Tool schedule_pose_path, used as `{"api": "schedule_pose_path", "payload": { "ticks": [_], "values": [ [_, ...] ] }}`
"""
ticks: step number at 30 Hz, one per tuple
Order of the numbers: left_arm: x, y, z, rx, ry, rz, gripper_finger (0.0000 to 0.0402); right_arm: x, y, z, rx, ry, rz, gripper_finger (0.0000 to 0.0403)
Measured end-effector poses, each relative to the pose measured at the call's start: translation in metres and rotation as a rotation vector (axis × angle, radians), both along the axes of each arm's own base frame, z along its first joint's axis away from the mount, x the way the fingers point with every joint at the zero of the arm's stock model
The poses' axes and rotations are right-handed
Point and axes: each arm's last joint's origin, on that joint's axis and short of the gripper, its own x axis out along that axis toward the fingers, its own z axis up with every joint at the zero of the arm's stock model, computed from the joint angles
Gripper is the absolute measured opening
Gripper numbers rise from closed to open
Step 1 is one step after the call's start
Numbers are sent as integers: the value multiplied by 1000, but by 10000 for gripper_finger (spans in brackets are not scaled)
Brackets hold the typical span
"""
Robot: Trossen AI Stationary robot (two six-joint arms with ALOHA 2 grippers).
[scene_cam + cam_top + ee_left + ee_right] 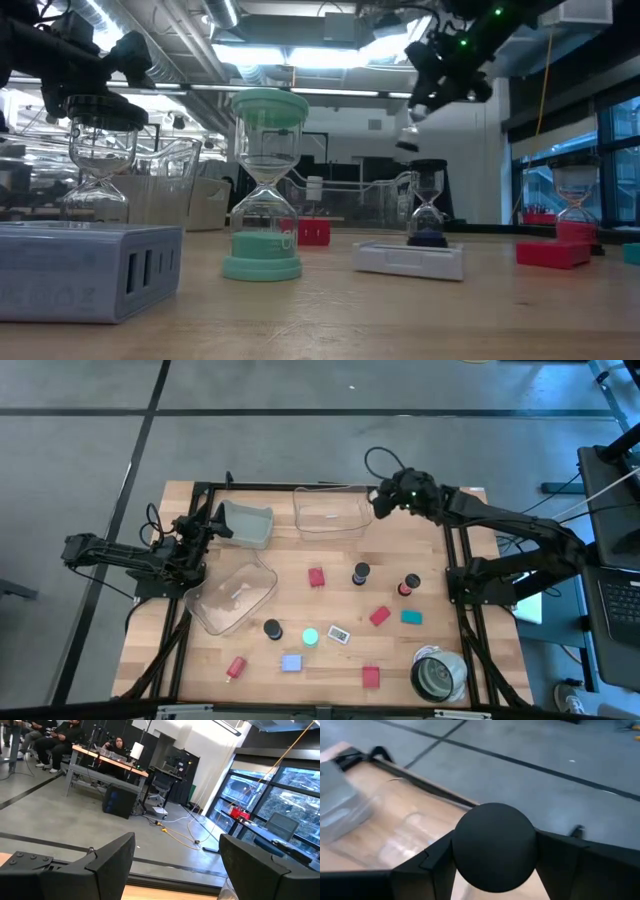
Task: Pick & Place Office items
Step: Put the white hourglass into the top transparent bin
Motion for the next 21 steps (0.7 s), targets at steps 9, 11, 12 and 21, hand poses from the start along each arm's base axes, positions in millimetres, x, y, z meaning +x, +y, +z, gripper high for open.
{"api": "schedule_pose_path", "payload": {
  "ticks": [9, 11, 12, 21],
  "values": [
    [0, 0, 0, -4, -18, -1, 285, 48, -5, -37, -18, 38, 101, 214],
    [0, 0, 0, -4, -18, 0, 285, 57, -8, -45, -19, 68, 110, 214],
    [0, 0, 0, -5, -17, 2, 285, 61, -10, -48, -12, 88, 111, 214],
    [0, 0, 0, -5, -17, 3, 285, 105, -28, -60, 22, 294, 161, 219]
  ]
}}
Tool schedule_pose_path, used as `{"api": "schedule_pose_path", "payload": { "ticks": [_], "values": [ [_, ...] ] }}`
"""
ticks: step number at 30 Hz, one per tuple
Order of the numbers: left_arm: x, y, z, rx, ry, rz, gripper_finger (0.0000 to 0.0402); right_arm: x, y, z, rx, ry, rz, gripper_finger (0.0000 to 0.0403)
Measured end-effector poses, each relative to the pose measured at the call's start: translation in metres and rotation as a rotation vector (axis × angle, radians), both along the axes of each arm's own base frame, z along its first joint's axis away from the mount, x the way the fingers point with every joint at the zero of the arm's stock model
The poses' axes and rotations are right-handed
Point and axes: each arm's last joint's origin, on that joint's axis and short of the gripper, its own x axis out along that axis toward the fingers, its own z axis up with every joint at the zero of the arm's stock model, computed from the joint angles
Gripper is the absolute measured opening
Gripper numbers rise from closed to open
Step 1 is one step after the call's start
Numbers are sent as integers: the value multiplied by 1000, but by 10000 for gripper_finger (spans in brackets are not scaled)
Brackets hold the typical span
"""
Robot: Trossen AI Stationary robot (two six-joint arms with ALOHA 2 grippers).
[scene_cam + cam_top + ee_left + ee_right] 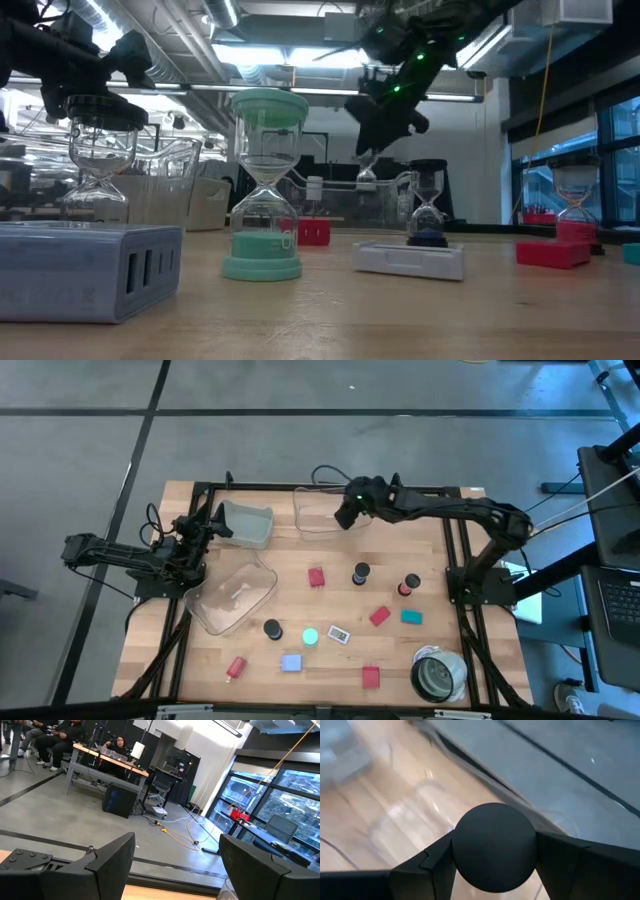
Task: Pick & Place Office items
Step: Put the white hourglass into the top transparent bin
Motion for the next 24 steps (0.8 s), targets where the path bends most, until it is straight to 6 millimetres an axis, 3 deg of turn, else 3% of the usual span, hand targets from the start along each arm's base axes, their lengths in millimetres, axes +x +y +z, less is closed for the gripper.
{"api": "schedule_pose_path", "payload": {
  "ticks": [8, 24],
  "values": [
    [0, 0, 0, 7, 32, 2, 285, 20, -9, -23, 36, 100, -2, 214],
    [0, 0, 0, 5, 26, 1, 285, 22, -23, -36, 54, 95, -57, 217]
  ]
}}
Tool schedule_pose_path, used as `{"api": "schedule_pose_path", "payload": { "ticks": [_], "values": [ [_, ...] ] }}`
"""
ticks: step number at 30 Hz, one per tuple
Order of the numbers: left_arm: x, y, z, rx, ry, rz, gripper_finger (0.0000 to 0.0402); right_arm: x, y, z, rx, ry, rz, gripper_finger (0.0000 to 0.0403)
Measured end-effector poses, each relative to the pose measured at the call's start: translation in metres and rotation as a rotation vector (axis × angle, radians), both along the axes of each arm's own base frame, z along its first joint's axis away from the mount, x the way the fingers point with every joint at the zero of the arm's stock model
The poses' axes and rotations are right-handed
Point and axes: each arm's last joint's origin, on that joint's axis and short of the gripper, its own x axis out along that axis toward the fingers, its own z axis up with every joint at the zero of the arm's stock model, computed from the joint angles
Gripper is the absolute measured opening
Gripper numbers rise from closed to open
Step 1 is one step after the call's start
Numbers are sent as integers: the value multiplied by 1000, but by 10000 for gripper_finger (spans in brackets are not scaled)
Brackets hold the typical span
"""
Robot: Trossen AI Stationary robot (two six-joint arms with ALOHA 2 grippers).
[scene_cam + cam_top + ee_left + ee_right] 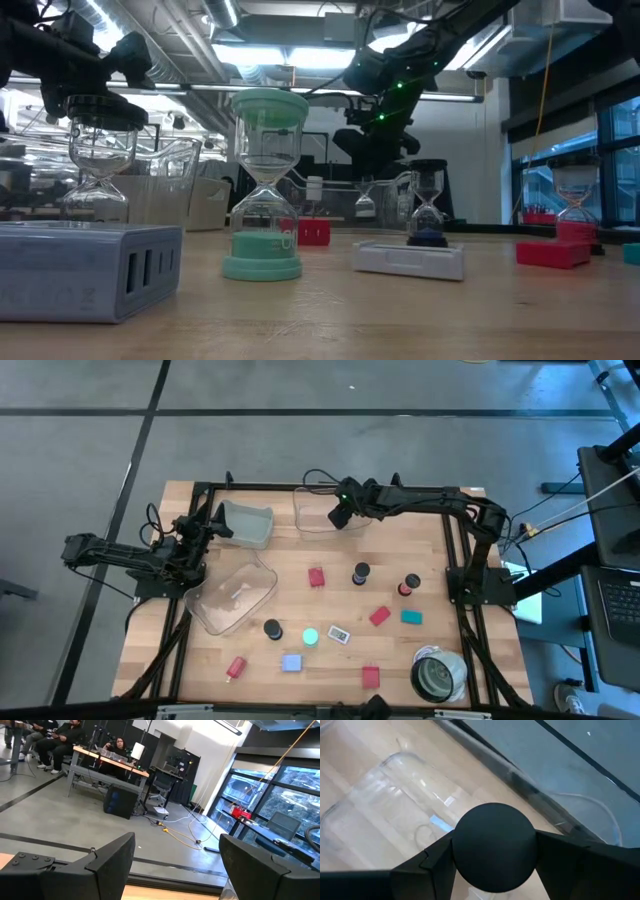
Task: Pick & Place Office items
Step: Put the white hourglass into the top transparent bin
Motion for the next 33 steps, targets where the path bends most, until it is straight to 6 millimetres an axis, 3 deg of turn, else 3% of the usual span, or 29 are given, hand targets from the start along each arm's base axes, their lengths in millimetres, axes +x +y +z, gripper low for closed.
{"api": "schedule_pose_path", "payload": {
  "ticks": [11, 17, 26, 33],
  "values": [
    [0, 0, 0, 0, 0, 0, 285, 0, -2, 1, 2, -23, -16, 217],
    [0, 0, 0, 0, 0, 0, 285, 0, -2, 1, 3, -27, -25, 236],
    [0, 0, 0, 0, 0, 0, 285, 2, -3, 3, -18, -54, -40, 215],
    [0, 0, 0, 0, 0, 0, 285, 2, -3, 3, -14, -65, -56, 262]
  ]
}}
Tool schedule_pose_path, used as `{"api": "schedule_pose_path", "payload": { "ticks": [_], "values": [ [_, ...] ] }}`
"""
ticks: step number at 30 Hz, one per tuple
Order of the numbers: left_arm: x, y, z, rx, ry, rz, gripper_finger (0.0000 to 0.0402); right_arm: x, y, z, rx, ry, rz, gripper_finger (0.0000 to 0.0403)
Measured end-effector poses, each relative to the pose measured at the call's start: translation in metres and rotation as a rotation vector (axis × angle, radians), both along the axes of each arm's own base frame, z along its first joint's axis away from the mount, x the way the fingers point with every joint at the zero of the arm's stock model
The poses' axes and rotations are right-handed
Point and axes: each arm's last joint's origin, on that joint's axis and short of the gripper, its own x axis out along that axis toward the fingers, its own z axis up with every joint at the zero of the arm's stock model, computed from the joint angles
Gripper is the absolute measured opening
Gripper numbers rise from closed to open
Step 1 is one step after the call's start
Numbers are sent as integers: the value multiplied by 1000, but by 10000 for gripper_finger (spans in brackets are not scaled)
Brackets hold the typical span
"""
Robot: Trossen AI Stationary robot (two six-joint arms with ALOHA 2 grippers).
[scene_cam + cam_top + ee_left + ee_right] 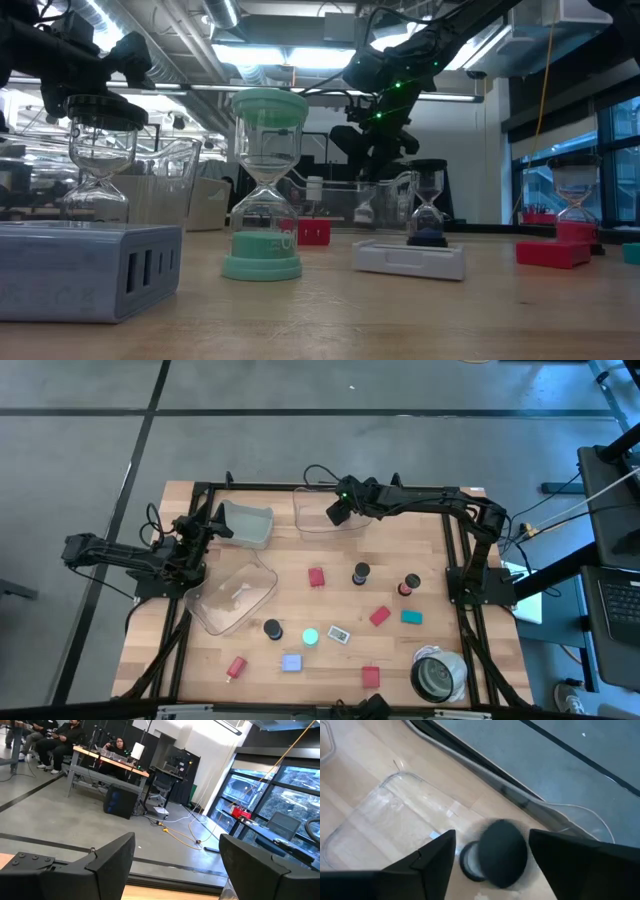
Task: Pick & Place Office items
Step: Put the white hourglass into the top transparent bin, then put the left purple hourglass into the top transparent bin
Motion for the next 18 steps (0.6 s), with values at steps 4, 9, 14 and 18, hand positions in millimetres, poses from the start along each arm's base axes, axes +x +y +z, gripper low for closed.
{"api": "schedule_pose_path", "payload": {
  "ticks": [4, 9, 14, 18],
  "values": [
    [0, 0, 0, 0, 0, 0, 285, 0, 0, 0, 0, 0, 0, 258],
    [0, 0, 0, 0, 2, 0, 285, 0, -1, 0, -18, 12, 3, 243],
    [0, 0, 0, 0, 2, 0, 285, -4, -1, 10, -79, 48, 23, 242],
    [2, -1, 1, 38, 28, -77, 285, -17, 5, 38, -145, 38, -15, 242]
  ]
}}
